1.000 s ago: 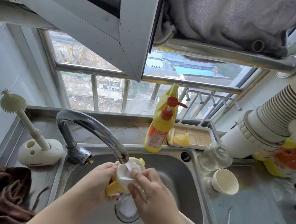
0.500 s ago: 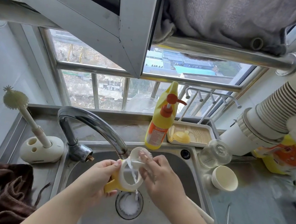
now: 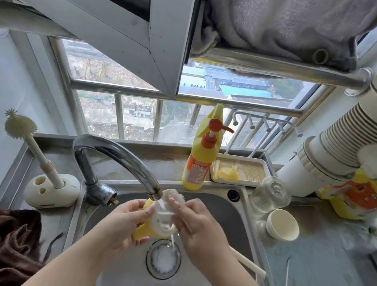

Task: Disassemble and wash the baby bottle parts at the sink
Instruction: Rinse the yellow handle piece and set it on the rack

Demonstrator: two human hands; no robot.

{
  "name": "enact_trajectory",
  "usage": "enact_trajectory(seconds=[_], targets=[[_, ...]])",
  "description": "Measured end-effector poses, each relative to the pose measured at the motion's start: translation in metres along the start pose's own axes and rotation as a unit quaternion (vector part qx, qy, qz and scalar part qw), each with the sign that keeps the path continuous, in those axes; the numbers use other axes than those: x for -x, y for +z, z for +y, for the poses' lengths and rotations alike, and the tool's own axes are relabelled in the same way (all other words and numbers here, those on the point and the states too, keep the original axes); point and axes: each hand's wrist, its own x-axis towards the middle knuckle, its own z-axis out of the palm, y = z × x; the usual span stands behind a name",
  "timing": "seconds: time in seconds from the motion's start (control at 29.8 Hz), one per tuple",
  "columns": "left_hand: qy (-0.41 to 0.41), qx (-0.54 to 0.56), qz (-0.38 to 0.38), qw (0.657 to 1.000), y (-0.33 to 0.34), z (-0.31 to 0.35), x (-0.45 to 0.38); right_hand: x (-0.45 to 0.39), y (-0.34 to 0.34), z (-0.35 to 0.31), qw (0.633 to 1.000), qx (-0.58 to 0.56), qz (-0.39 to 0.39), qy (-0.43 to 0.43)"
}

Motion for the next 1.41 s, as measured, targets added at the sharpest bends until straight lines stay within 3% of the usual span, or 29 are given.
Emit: enact_trajectory(seconds=[0.13, 0.3, 0.37, 0.44, 0.64, 0.71, 0.84, 0.91, 0.94, 1.01, 1.14, 1.28, 1.41], targets=[[0.007, 0.003, 0.003, 1.0, -0.009, 0.004, 0.0, 0.018, 0.001, 0.012, 0.998, 0.045, -0.028, -0.022], [0.061, -0.141, 0.006, 0.988, -0.02, -0.006, 0.003, 0.023, -0.011, 0.036, 0.988, 0.05, -0.053, 0.137], [0.126, -0.276, -0.016, 0.953, -0.024, -0.009, 0.002, 0.017, -0.013, 0.032, 0.984, -0.042, -0.04, 0.167], [0.183, -0.402, -0.041, 0.896, -0.028, -0.014, 0.0, 0.009, -0.013, 0.023, 0.966, -0.166, -0.024, 0.197], [0.255, -0.489, -0.144, 0.822, -0.029, -0.016, 0.003, -0.014, -0.003, 0.003, 0.91, -0.268, -0.08, 0.306], [0.25, -0.467, -0.127, 0.838, -0.032, -0.014, 0.006, -0.014, -0.001, 0.002, 0.908, -0.274, -0.102, 0.3], [0.204, -0.303, -0.026, 0.93, -0.034, -0.008, 0.009, -0.009, 0.004, 0.005, 0.9, -0.295, -0.061, 0.315], [0.087, -0.124, -0.024, 0.988, -0.028, -0.01, 0.006, -0.007, 0.01, 0.004, 0.89, -0.303, -0.023, 0.34], [0.027, -0.032, -0.044, 0.998, -0.024, -0.012, 0.005, -0.005, 0.015, 0.003, 0.883, -0.315, -0.007, 0.349], [-0.036, 0.08, -0.081, 0.993, -0.015, -0.014, 0.001, -0.001, 0.023, 0.001, 0.877, -0.327, 0.016, 0.352], [-0.028, 0.136, -0.084, 0.987, -0.012, -0.016, -0.008, 0.007, 0.025, -0.006, 0.887, -0.351, 0.009, 0.3], [0.005, 0.085, -0.085, 0.993, -0.016, -0.012, -0.013, 0.011, 0.017, -0.004, 0.909, -0.312, -0.1, 0.256], [0.011, 0.021, -0.065, 0.998, -0.025, -0.01, -0.017, 0.005, -0.002, 0.001, 0.944, -0.238, -0.087, 0.209]])
